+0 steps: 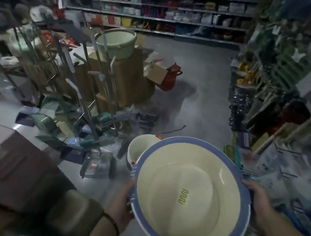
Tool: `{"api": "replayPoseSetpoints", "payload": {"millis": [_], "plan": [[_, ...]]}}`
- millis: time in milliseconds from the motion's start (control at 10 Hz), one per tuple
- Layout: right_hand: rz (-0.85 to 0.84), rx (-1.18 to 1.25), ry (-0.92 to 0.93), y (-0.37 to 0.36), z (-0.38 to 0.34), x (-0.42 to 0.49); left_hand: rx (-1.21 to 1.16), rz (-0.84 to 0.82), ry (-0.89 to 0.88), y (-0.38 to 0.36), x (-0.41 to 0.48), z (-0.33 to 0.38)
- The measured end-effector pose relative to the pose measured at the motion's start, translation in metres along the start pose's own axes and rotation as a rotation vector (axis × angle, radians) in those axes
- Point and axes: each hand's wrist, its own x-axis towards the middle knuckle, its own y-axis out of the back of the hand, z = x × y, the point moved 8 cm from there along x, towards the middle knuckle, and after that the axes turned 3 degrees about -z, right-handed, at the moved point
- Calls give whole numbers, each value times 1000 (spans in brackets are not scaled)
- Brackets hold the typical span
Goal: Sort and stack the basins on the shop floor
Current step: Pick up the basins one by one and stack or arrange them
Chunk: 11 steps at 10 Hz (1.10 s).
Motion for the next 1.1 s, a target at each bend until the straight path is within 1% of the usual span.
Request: {"api": "replayPoseSetpoints", "payload": {"millis": [100,200,300,400,500,600,700,800,900,1000,1100], "plan": [[-61,28,-16,-2,-28,60,-18,26,-9,-8,57,20],[-50,49,-147,-29,-62,179,-84,53,14,-18,109,37],[-70,-84,-167,-50,-92,264,-146,131,48,-28,168,47],[-241,-269,-149,-102,-137,355,-221,314,106,-28,235,52],[-398,-434,-190,-157,-161,445,-248,465,153,-10,304,60],[-488,-521,-210,-210,-168,519,-275,580,233,15,367,54],[-516,-568,-238,-255,-154,591,-366,632,239,40,427,36],[-482,-614,-229,-297,-127,671,-356,667,196,81,496,16],[-433,-670,-229,-332,-91,743,-279,702,215,119,554,-10],[-446,-789,-194,-363,-43,780,-141,720,273,157,593,-35],[-415,-980,-118,-365,-12,786,-52,743,356,178,602,-59]]}}
